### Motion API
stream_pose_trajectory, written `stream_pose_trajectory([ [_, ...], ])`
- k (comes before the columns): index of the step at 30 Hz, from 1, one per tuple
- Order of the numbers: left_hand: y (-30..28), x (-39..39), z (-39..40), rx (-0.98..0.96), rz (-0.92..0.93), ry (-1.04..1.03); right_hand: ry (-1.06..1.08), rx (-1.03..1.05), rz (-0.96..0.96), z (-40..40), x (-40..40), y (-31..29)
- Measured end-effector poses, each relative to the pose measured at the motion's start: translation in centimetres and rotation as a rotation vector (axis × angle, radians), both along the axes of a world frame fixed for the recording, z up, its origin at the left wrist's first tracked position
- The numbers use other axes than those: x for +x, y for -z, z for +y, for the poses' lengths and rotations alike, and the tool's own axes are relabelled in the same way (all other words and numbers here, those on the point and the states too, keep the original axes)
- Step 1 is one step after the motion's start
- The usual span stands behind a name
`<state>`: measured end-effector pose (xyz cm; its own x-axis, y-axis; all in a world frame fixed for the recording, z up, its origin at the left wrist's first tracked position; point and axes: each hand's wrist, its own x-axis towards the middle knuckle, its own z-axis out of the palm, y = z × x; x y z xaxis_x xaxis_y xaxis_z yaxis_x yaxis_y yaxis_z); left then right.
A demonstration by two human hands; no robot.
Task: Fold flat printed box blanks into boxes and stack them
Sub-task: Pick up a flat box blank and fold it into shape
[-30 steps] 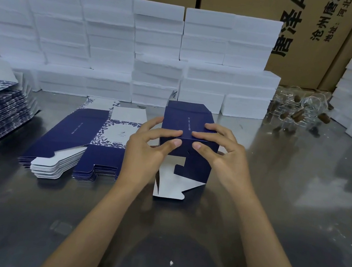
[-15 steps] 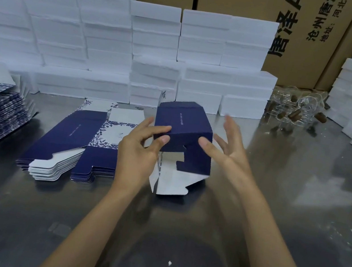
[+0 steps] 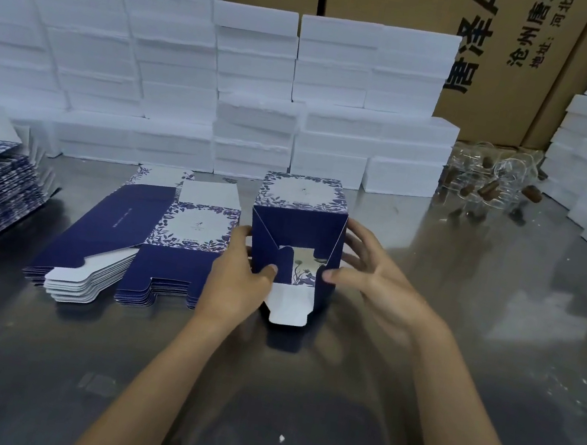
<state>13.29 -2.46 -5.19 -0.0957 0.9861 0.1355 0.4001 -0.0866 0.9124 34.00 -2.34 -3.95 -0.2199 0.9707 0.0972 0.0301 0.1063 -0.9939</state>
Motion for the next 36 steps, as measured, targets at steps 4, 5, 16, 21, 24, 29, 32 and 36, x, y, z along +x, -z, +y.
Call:
stream_pose_trajectory([
  [4,-0.2,0.2,-0.2,0.008,0.061,-0.027,0.026,-0.02,-0.067,-0.2,-0.4,0.4],
  [5,-0.3,0.2,-0.2,0.009,0.047,-0.029,0.035,0.005,-0.067,-0.3,-0.5,0.3],
  [16,-2.3,0.5,-1.4,-0.595,-0.372,0.292,0.191,0.301,-0.317,-1.2,-0.6,-2.8],
  [21,-3.8,-1.5,-1.2,0.278,0.026,-0.347,0.107,0.301,-0.355,-1.3,-1.8,-2.4],
  [24,-4.5,-1.4,-1.6,0.436,-0.073,-0.085,0.056,0.312,-0.368,-1.4,-2.0,-2.4],
  [29,-3.3,-1.3,-1.1,0.326,0.011,0.216,0.084,0.329,-0.31,-1.4,-2.2,-2.5],
  [32,-3.0,-0.8,-0.9,0.401,0.015,0.136,0.2,0.361,-0.26,-1.1,-3.2,-2.1],
  [36,-2.7,-0.2,-0.9,0.471,0.067,0.043,0.306,0.378,-0.171,-1.1,-4.5,-1.9],
])
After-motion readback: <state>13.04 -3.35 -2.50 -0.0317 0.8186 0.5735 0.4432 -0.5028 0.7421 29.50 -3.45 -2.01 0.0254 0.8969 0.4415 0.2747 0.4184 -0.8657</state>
